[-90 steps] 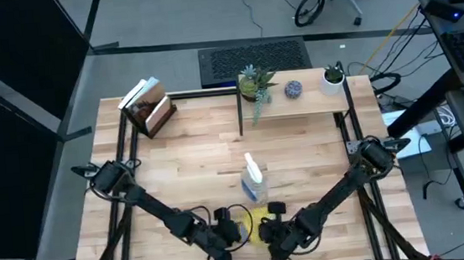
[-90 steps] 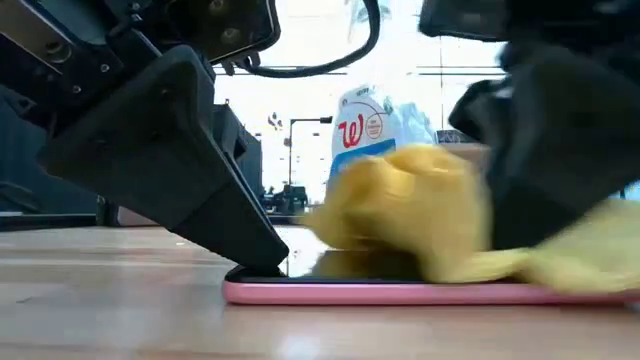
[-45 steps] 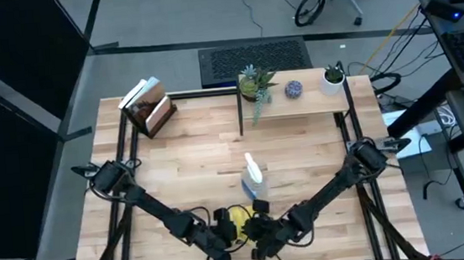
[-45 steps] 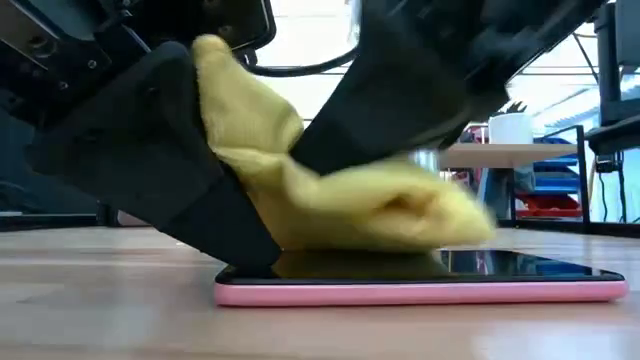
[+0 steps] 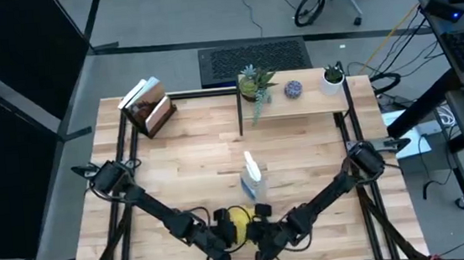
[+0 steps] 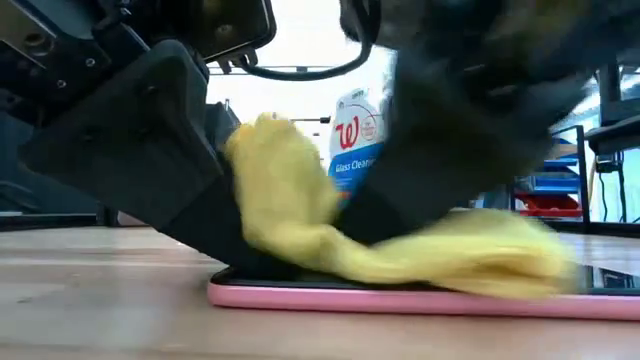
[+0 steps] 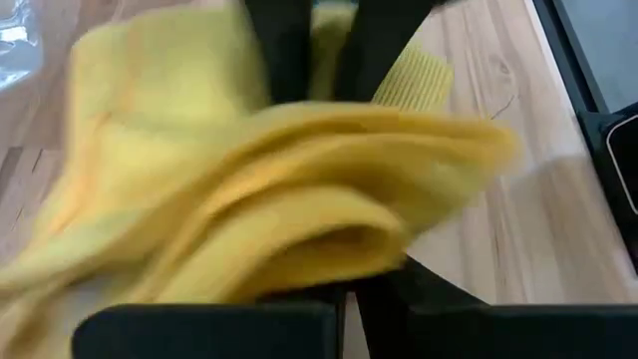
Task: Apply microfiber cloth
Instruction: Wipe the front of the cellphone with the microfiber cloth
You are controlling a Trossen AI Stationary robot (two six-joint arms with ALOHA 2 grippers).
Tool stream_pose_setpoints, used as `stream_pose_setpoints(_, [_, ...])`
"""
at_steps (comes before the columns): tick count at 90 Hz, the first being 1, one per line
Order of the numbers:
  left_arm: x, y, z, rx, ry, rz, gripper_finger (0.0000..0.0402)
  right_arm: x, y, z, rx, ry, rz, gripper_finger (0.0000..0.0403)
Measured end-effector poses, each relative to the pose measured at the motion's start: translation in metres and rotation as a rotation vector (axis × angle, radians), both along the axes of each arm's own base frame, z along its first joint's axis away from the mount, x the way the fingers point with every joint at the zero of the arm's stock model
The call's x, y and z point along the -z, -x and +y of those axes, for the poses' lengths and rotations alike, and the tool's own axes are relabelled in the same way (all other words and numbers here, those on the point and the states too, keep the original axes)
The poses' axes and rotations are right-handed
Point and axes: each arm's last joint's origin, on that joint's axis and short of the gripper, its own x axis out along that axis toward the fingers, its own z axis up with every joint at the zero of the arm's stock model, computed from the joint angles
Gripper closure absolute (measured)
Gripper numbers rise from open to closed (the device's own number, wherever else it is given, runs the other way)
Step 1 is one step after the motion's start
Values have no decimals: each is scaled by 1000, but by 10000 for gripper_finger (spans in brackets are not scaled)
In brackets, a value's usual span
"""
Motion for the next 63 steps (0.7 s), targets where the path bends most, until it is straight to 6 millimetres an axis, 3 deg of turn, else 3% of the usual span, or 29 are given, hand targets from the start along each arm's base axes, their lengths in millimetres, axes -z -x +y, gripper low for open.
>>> stream_pose_setpoints(23, [0, 0, 0, 0, 0, 0, 396, -19, 38, 7, -19, 65, 180, 402])
stream_pose_setpoints(34, [0, 0, 0, 0, 0, -1, 396, -31, 46, 5, -14, 84, 181, 402])
stream_pose_setpoints(41, [0, 0, 0, 0, -1, -1, 396, -37, 42, 9, -10, 97, 76, 402])
stream_pose_setpoints(54, [0, 0, 0, 0, 1, -5, 396, -51, 14, 18, -41, 64, -216, 402])
stream_pose_setpoints(63, [0, 0, -1, -2, 3, -12, 396, -39, 0, 15, -63, 62, -263, 402])
